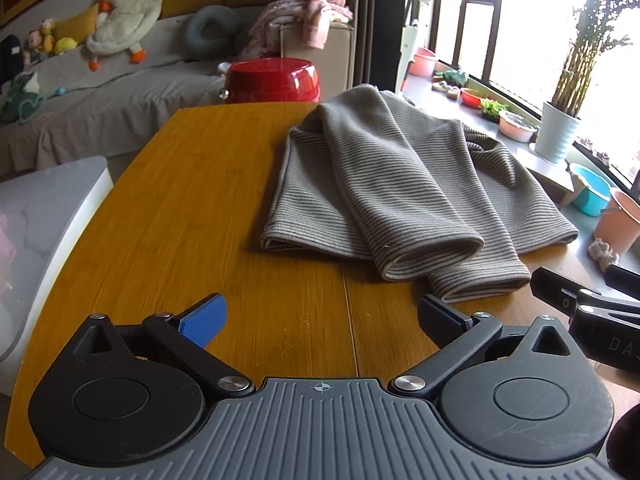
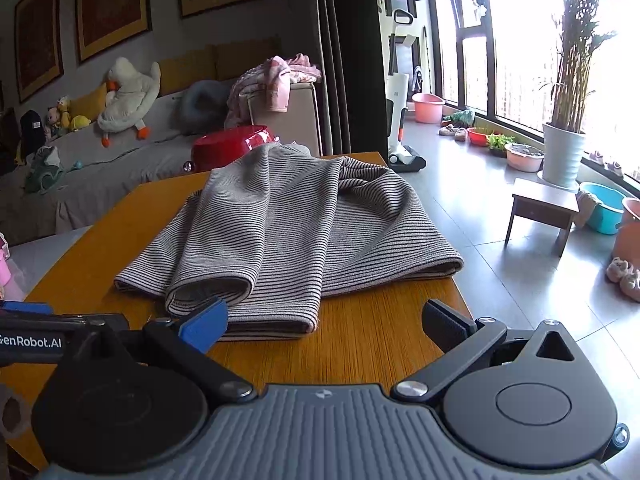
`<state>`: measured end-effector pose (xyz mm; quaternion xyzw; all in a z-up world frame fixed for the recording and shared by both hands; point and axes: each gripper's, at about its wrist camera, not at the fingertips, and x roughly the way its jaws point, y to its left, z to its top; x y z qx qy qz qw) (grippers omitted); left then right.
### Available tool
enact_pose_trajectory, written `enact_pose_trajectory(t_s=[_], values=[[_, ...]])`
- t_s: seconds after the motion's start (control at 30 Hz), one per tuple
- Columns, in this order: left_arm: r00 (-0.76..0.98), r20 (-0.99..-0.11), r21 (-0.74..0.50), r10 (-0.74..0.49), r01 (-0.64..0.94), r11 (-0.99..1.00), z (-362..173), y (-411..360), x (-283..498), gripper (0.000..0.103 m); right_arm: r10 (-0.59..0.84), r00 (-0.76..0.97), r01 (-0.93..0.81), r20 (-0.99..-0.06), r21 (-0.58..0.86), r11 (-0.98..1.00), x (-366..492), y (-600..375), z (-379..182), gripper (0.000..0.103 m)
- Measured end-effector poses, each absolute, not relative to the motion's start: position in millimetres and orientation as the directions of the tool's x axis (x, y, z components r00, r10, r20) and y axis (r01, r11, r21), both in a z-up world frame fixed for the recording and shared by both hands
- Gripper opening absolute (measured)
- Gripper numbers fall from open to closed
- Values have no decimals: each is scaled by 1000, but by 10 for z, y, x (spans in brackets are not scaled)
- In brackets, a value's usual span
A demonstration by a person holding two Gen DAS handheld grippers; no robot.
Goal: Fold clothes
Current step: 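Move both grippers toward the loosely folded striped sweater on the table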
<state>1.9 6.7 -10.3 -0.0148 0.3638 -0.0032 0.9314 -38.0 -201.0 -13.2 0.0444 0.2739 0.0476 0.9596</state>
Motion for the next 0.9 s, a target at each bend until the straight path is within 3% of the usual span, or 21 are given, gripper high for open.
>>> enact_pose_trajectory(t_s=[0.9], values=[[721, -692, -26, -18, 0, 1000, -138, 59, 0, 103, 113, 828, -62, -550, 110, 992, -385, -2033, -176, 103]])
